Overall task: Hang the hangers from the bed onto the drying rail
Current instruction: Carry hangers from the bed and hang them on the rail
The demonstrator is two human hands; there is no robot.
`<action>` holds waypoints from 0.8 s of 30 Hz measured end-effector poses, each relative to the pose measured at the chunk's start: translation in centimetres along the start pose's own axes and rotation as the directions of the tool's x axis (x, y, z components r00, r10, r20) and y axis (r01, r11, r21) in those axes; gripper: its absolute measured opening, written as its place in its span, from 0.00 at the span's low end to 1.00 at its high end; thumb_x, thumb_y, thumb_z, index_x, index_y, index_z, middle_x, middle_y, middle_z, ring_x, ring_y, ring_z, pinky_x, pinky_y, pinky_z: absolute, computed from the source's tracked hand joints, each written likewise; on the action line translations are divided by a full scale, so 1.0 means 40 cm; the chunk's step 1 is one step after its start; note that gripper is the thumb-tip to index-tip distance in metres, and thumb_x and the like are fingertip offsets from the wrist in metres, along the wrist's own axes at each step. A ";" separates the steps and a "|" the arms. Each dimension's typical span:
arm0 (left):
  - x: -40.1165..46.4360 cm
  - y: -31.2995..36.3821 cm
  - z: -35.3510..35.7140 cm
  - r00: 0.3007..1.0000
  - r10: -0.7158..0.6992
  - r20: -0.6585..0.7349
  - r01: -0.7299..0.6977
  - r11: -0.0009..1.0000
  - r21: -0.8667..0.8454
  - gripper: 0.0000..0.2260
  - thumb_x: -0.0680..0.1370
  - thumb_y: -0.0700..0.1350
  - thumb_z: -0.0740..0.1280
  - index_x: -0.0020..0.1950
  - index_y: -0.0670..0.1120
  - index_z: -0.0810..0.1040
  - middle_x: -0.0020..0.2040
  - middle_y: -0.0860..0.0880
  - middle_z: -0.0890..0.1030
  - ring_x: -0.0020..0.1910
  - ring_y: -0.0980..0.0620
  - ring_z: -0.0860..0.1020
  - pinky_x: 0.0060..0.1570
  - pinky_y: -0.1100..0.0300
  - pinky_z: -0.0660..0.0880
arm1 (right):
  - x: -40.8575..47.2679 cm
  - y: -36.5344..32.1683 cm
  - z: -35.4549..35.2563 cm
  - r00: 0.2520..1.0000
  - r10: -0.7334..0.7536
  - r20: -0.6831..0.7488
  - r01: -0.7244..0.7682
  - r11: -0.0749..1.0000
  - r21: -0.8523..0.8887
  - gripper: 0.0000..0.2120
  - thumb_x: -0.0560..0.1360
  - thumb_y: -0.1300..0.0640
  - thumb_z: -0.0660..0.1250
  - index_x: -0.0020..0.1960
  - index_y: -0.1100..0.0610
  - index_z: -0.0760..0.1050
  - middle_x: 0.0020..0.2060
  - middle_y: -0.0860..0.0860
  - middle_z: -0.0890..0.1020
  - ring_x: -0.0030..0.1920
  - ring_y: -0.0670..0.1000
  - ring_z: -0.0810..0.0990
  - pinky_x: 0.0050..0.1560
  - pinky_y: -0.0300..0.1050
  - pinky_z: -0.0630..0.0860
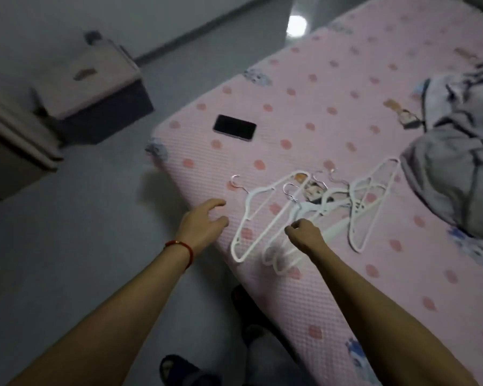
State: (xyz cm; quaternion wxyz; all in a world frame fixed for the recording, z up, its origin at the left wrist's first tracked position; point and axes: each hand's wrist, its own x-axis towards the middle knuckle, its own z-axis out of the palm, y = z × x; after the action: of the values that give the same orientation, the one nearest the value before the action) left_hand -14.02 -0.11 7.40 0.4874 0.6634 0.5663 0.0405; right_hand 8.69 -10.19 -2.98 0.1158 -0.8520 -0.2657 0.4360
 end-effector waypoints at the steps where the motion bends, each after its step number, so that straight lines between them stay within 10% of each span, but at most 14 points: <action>1: 0.033 0.034 0.055 0.999 0.015 0.044 -0.017 0.999 0.031 0.20 0.73 0.46 0.69 0.66 0.51 0.77 0.64 0.51 0.77 0.58 0.54 0.75 0.59 0.64 0.68 | 0.038 0.066 -0.020 0.997 0.068 -0.031 -0.067 0.998 0.018 0.11 0.73 0.51 0.63 0.38 0.59 0.70 0.34 0.58 0.75 0.45 0.63 0.80 0.36 0.48 0.71; 6: 0.141 0.088 0.266 0.980 0.052 0.192 -0.084 0.983 0.161 0.20 0.76 0.46 0.67 0.67 0.54 0.75 0.69 0.52 0.73 0.59 0.56 0.74 0.59 0.61 0.68 | 0.213 0.328 -0.055 0.909 0.406 -0.097 -0.390 0.909 0.147 0.36 0.76 0.45 0.66 0.76 0.62 0.59 0.71 0.64 0.66 0.69 0.65 0.69 0.60 0.55 0.72; 9: 0.197 0.079 0.337 0.977 0.045 0.208 -0.092 0.971 0.219 0.19 0.76 0.46 0.67 0.67 0.54 0.75 0.69 0.53 0.74 0.64 0.53 0.72 0.58 0.62 0.66 | 0.308 0.413 -0.097 0.825 0.534 -0.188 -0.501 0.843 0.197 0.42 0.77 0.47 0.68 0.80 0.57 0.48 0.77 0.65 0.51 0.76 0.67 0.54 0.71 0.64 0.61; 16: 0.268 -0.016 0.424 0.969 -0.072 0.236 -0.003 0.953 0.302 0.20 0.76 0.47 0.67 0.68 0.54 0.74 0.68 0.49 0.74 0.61 0.51 0.73 0.51 0.66 0.69 | 0.457 0.511 -0.096 0.748 0.587 -0.310 -0.547 0.810 0.212 0.54 0.72 0.43 0.73 0.79 0.65 0.42 0.75 0.65 0.56 0.73 0.66 0.59 0.67 0.64 0.65; 24: 0.224 0.054 0.388 0.975 -0.023 0.222 -0.021 0.981 0.192 0.17 0.76 0.44 0.67 0.64 0.55 0.77 0.62 0.54 0.78 0.61 0.56 0.73 0.59 0.62 0.68 | 0.281 0.421 -0.123 0.808 0.453 -0.376 -0.253 0.844 0.472 0.38 0.69 0.46 0.72 0.69 0.64 0.60 0.63 0.61 0.69 0.55 0.62 0.77 0.50 0.52 0.75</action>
State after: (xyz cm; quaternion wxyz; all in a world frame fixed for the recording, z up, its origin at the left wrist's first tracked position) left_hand 0.10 -2.08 -3.67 0.4812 0.7077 0.5095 -0.0896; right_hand 23.96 -17.82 -14.94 0.2637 -0.9245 0.0326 0.2732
